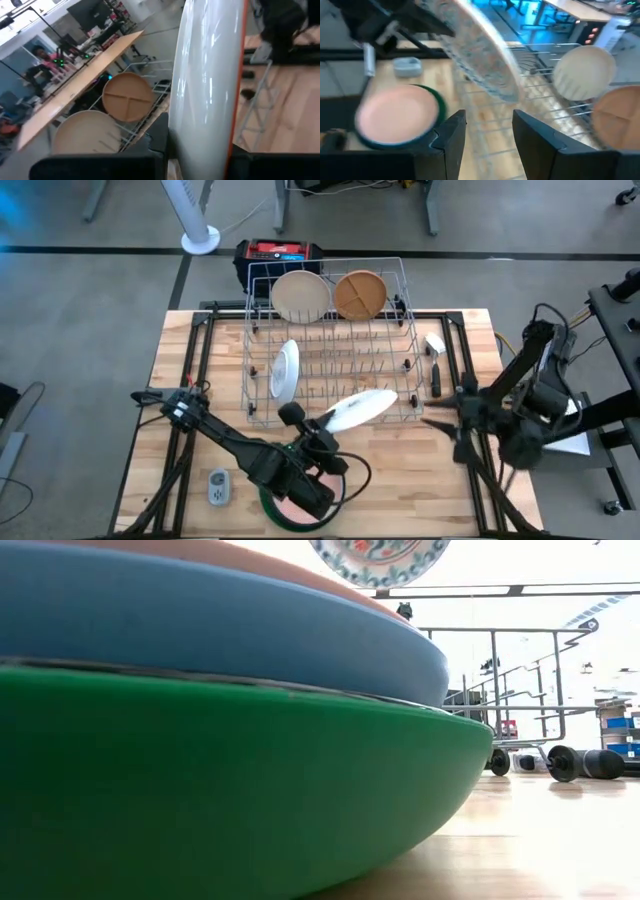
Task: Sort dishes
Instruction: Put the white patterned plate into the dish rack
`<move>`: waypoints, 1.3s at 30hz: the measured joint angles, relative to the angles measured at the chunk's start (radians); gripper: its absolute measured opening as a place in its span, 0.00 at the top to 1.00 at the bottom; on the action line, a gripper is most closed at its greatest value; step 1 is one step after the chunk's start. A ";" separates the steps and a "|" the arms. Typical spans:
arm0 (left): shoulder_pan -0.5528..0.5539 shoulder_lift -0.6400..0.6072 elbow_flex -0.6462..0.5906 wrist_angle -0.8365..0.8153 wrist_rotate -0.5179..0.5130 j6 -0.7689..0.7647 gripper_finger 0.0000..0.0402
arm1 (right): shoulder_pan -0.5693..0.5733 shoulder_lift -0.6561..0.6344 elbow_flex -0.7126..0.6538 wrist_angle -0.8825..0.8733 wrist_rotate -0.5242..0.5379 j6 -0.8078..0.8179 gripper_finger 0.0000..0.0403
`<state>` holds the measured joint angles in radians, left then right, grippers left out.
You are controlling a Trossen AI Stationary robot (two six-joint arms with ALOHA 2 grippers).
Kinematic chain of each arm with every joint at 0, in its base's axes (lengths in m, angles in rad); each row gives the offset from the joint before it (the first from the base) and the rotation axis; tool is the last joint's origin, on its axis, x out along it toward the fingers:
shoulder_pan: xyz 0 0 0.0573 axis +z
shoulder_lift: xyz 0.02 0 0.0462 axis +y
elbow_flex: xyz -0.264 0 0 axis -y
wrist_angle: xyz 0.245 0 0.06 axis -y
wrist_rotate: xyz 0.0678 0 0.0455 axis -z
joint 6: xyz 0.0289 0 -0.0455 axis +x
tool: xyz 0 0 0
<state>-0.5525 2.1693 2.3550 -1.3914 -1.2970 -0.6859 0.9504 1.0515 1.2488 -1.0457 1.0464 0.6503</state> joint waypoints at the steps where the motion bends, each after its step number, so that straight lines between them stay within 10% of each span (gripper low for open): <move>1: 0.004 -0.002 0.000 -0.026 0.002 -0.009 0.93 | -0.031 -0.012 0.000 0.000 -0.008 -0.043 0.61; 8: 0.044 -0.033 0.000 -0.181 -0.025 -0.092 0.93 | -0.221 -0.098 -0.002 0.049 -0.077 -0.347 0.57; 31: 0.142 -0.098 -0.002 -0.180 -0.048 0.104 0.93 | -0.900 -0.080 -0.033 0.393 -0.880 -1.087 0.55; 39: 0.170 -0.098 -0.002 -0.180 -0.055 0.127 0.93 | -0.978 -0.035 -0.063 0.509 -0.872 -1.161 0.55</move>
<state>-0.3821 2.0716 2.3529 -1.5711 -1.3517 -0.5584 -0.0280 1.0164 1.1858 -0.5365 0.1748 -0.5105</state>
